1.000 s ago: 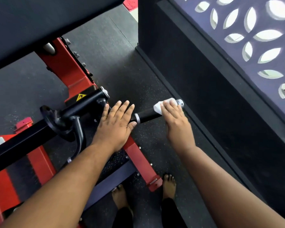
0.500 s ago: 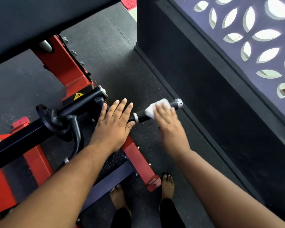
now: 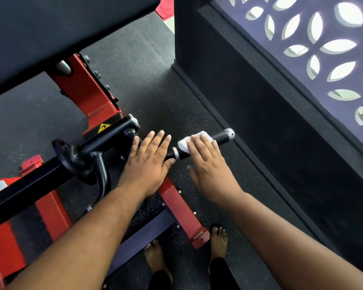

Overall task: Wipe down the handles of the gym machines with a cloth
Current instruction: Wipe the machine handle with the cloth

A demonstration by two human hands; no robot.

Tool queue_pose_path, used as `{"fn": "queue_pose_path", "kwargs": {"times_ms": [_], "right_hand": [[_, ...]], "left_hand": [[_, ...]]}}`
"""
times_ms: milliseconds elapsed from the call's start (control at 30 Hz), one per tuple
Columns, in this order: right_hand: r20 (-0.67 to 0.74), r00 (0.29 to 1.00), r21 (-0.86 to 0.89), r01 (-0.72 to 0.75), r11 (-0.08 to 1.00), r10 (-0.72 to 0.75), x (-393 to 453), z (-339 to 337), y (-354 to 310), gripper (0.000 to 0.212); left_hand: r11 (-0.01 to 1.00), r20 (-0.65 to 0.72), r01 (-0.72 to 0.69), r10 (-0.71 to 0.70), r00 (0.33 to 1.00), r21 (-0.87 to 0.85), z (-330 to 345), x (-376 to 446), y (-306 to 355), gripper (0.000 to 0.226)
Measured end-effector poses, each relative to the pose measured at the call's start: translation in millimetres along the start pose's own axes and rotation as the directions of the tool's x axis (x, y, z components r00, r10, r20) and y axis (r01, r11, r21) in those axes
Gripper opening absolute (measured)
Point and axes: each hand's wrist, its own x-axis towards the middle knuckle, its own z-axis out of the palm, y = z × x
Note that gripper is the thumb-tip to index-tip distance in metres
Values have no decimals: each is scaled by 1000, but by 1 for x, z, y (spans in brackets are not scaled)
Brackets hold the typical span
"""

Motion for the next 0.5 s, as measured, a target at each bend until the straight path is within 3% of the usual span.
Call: {"fn": "queue_pose_path", "kwargs": {"times_ms": [133,233,400,500], "right_hand": [[17,994,-266,-101,959,109,7,-16,26,82],[27,977,-324,-190,927,210,8,-23,41,96],[166,986,-205,6,979,29,14,-15,-4,103],[93,995,-236,69,969,-48,11,-11,-4,92]], "left_hand": [[999,31,-20,19,999,41,-5,1,-7,78],[998,46,-24,21,999,62,-8,5,-14,85],[998,44,-39,36,998,57,-5,6,-13,86],[997,63,-37,32,997,67,-7,6,-13,83]]}}
